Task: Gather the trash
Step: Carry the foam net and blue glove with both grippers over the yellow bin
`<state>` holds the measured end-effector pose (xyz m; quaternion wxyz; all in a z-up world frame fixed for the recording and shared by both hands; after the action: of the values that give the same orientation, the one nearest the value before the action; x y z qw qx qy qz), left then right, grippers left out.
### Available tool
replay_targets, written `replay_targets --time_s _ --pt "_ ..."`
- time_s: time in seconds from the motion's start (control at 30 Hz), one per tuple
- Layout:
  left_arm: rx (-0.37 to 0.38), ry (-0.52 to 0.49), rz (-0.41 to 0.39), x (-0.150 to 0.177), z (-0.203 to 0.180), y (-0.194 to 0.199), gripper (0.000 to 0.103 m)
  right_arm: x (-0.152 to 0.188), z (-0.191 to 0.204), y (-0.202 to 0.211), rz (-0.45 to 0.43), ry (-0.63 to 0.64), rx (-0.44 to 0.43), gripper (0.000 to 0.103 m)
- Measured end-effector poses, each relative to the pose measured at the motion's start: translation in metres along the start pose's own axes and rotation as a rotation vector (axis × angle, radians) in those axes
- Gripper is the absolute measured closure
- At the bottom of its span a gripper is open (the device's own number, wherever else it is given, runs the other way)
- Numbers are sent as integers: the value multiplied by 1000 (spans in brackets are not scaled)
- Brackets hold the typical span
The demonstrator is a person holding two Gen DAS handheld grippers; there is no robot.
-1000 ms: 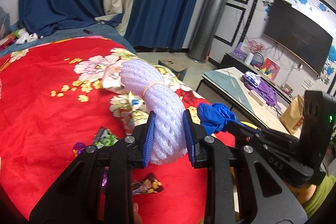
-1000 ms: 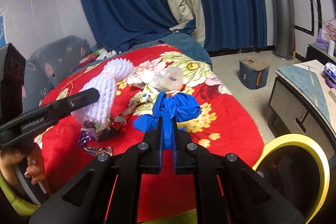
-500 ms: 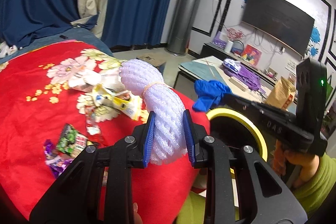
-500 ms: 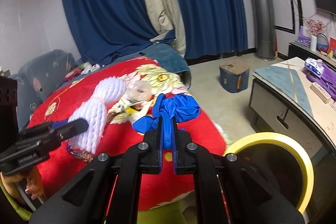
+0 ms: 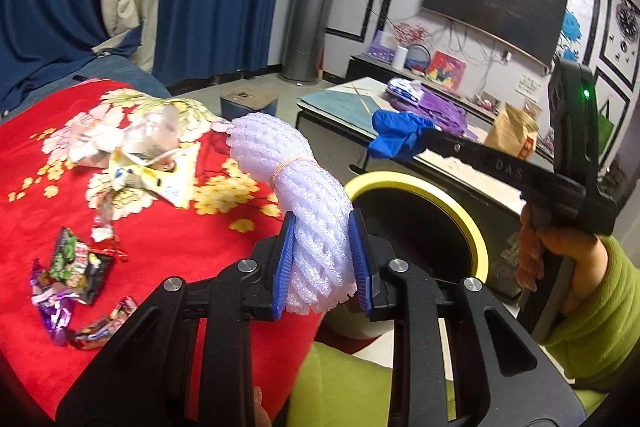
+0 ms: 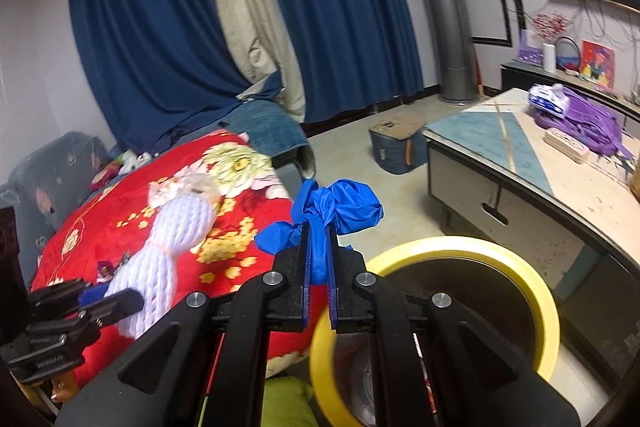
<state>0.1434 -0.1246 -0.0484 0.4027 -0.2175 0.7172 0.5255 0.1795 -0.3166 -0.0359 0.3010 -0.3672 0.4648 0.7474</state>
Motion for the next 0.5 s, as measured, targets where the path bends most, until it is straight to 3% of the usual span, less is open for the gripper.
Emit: replay_targets --time_s 0.5 --pt "63 -117 53 11 -46 -22 83 21 -60 19 -14 -92 109 97"
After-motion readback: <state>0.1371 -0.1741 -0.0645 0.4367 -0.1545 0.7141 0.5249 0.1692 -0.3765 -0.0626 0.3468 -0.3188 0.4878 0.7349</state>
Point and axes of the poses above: each gripper's, at about its wrist camera, not at the fingertips, and y roughly against the way its jaws point, z to its left, x to its underside, the point moved 2 cm from there along -y, roughly the way its jaws point, and after that the axes turned 6 degrees about -x, right-handed, at the moved point
